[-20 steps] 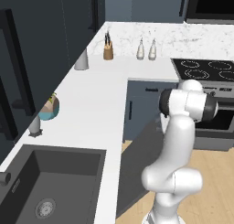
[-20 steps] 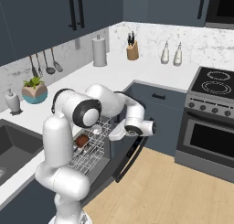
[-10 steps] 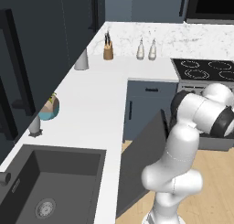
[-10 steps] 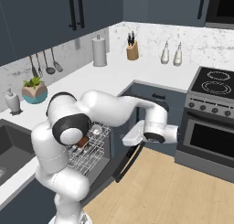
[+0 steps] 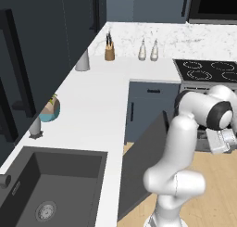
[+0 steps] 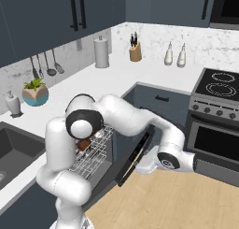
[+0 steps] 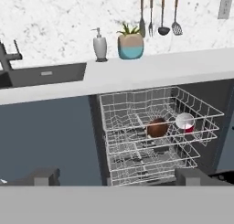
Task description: Pick up the cup and bowl from the counter, place them in the dishwasher, and close the dishwasher door.
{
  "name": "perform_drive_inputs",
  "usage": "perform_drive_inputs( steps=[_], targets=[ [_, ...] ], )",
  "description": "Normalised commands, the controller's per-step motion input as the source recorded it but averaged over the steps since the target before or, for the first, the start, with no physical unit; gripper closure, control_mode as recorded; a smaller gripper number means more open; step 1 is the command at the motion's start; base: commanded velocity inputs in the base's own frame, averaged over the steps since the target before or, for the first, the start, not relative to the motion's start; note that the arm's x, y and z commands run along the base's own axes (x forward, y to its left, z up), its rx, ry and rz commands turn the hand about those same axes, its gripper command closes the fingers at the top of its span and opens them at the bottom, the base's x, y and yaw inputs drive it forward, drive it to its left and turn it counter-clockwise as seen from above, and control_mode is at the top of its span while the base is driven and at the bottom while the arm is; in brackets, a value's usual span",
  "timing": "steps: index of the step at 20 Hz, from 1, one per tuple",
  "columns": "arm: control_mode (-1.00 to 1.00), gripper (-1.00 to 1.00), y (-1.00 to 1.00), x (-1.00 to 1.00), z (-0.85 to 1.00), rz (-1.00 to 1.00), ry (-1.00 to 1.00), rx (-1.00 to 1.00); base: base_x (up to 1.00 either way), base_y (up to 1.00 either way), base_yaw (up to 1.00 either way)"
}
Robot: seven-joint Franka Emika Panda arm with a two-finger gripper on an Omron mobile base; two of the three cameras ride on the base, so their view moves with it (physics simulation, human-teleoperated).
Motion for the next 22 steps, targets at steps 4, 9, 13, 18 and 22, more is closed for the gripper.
perform_drive_inputs(
  steps=[4,9,13,18,22],
  targets=[
    [-1.0,-1.0,-0.01,-0.15,-0.96,0.06,-0.02,0.1,0.0,0.0,0.0],
    [-1.0,-1.0,0.01,-0.05,-0.68,0.13,-0.01,0.12,0.0,0.0,0.0],
    [-1.0,-1.0,0.0,0.0,-0.45,0.16,-0.01,0.15,0.0,0.0,0.0],
    [-1.0,-1.0,0.0,0.0,-0.38,0.12,0.0,0.25,0.0,0.0,0.0],
    [-1.0,-1.0,0.01,0.09,-0.49,0.07,0.0,0.24,0.0,0.0,0.0]
  ],
)
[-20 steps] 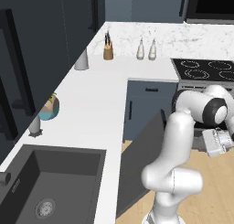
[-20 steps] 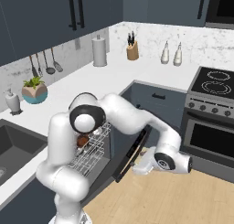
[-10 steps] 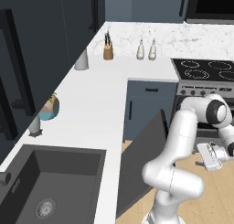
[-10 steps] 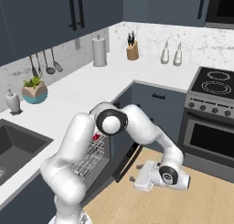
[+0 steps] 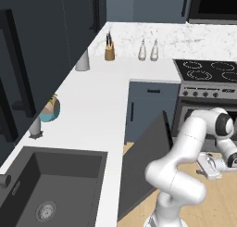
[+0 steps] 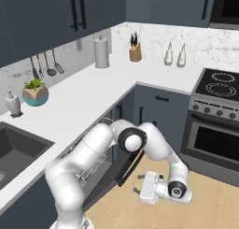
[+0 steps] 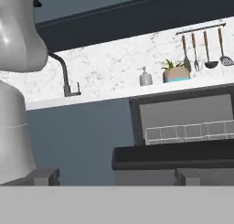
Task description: Pick up the cup and bowl from the counter, place them in the dishwasher, and close the dishwasher door.
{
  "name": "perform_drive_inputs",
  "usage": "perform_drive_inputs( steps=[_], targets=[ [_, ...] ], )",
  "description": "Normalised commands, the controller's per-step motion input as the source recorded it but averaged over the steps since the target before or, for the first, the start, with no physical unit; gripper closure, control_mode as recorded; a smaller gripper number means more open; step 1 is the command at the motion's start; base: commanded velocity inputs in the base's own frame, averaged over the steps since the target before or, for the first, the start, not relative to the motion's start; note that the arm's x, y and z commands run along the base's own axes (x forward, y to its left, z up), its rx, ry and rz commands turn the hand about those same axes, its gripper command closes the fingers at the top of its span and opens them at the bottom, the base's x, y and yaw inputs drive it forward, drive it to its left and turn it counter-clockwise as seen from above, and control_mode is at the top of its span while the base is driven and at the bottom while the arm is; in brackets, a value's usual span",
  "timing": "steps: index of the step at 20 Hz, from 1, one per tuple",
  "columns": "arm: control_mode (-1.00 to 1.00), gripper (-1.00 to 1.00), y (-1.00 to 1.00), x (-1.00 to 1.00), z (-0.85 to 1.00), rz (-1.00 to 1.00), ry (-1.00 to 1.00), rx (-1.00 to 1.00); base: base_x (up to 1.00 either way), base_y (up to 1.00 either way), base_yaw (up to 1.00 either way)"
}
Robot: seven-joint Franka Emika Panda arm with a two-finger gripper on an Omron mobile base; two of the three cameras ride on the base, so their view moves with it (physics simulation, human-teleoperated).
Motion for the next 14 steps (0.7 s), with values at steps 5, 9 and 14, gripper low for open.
perform_drive_inputs(
  steps=[5,9,14],
  targets=[
    [-1.0,-1.0,0.12,0.26,-0.41,-0.02,-0.1,0.11,0.0,0.0,0.0],
    [-1.0,-1.0,0.0,0.55,-0.38,-0.15,-0.22,0.0,0.0,0.0,0.0],
    [-1.0,-1.0,0.0,0.65,-0.52,-0.1,-0.15,0.0,0.0,0.0,0.0]
  ],
)
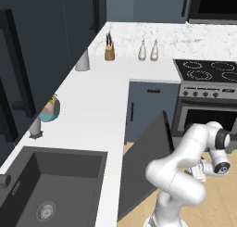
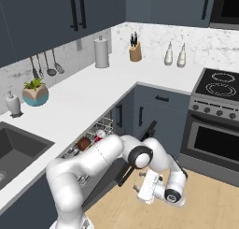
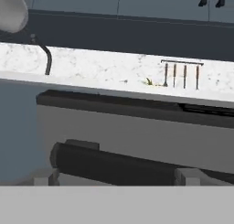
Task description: Pick up the cup and bowl from the counter, place them in the dishwasher, and close the dishwasher door.
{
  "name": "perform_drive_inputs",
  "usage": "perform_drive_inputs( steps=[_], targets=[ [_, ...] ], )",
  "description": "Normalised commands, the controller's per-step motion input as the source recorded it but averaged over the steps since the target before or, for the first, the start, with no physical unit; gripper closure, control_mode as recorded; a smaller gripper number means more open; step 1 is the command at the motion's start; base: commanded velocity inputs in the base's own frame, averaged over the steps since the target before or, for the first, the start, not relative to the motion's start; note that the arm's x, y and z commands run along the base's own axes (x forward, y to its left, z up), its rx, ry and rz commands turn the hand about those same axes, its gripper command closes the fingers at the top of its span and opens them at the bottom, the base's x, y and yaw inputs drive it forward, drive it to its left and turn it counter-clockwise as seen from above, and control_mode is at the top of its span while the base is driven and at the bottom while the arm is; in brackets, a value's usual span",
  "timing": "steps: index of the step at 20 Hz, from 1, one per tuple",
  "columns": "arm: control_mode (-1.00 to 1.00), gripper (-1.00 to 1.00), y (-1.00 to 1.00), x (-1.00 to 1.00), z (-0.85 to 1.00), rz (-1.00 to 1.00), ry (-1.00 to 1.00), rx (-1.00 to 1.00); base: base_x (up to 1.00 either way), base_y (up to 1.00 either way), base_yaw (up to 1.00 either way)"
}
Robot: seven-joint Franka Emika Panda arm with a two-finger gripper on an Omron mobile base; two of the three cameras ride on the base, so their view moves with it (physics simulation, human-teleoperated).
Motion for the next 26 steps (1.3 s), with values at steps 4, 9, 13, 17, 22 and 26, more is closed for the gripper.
perform_drive_inputs(
  steps=[4,9,13,17,22,26],
  targets=[
    [-1.0,-1.0,0.0,0.74,-0.65,-0.02,-0.03,0.0,0.0,0.0,0.0],
    [-1.0,-1.0,-0.04,0.74,-0.81,0.0,0.0,0.0,0.0,0.0,0.0],
    [-1.0,-1.0,-0.03,0.72,-0.79,0.0,0.0,0.01,0.0,0.0,0.0],
    [-1.0,-1.0,0.09,0.67,-0.45,0.0,0.0,0.1,0.0,0.0,0.0],
    [-1.0,-1.0,0.55,0.31,0.0,0.02,0.0,0.21,0.0,0.0,0.0],
    [-1.0,-1.0,0.97,0.05,0.09,0.08,0.0,0.18,0.0,0.0,0.0]
  ],
)
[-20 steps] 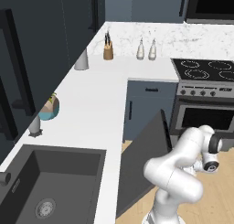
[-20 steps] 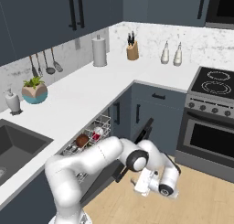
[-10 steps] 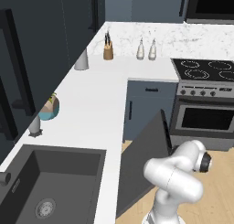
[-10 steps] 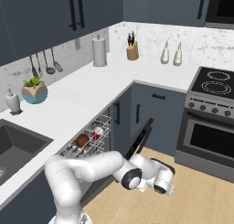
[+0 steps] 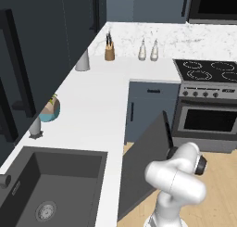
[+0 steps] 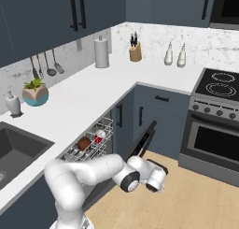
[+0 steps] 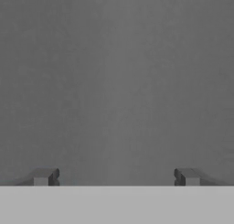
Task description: Pick up the cup and bowl from the counter, place them in the dishwasher, and close the dishwasher door.
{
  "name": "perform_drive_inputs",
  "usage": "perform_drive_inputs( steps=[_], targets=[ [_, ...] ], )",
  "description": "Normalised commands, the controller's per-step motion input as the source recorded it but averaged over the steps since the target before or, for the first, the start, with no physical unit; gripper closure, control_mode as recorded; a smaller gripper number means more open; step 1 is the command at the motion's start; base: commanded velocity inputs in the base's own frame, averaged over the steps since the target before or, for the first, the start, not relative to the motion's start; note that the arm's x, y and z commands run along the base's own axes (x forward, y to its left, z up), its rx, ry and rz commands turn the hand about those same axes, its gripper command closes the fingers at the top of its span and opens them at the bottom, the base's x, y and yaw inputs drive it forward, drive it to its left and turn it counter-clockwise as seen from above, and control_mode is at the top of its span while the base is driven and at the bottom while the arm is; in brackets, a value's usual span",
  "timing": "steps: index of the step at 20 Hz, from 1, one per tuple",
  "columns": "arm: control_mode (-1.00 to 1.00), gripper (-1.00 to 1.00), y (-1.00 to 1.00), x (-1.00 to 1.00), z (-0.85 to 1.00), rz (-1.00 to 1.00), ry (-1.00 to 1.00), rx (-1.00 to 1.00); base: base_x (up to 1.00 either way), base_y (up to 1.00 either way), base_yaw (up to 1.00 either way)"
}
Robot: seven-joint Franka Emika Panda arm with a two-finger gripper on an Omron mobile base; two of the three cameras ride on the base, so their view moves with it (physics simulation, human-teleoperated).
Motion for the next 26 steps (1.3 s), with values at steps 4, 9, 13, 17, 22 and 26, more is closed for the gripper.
perform_drive_inputs(
  steps=[4,9,13,17,22,26],
  targets=[
    [-1.0,-1.0,1.0,0.01,0.03,0.12,0.0,0.13,0.0,0.0,0.0],
    [-1.0,-1.0,1.0,0.0,0.11,0.13,0.0,0.1,0.0,0.0,0.0],
    [-1.0,-1.0,1.0,0.06,0.09,0.11,0.0,0.04,0.0,0.0,0.0],
    [-1.0,-1.0,1.0,0.16,0.02,0.1,0.05,0.0,0.0,0.0,0.0],
    [-1.0,-1.0,1.0,0.26,0.0,0.09,0.13,0.0,0.0,0.0,0.0],
    [-1.0,-1.0,1.0,0.33,0.0,0.08,0.13,-0.06,0.0,0.0,0.0]
  ],
)
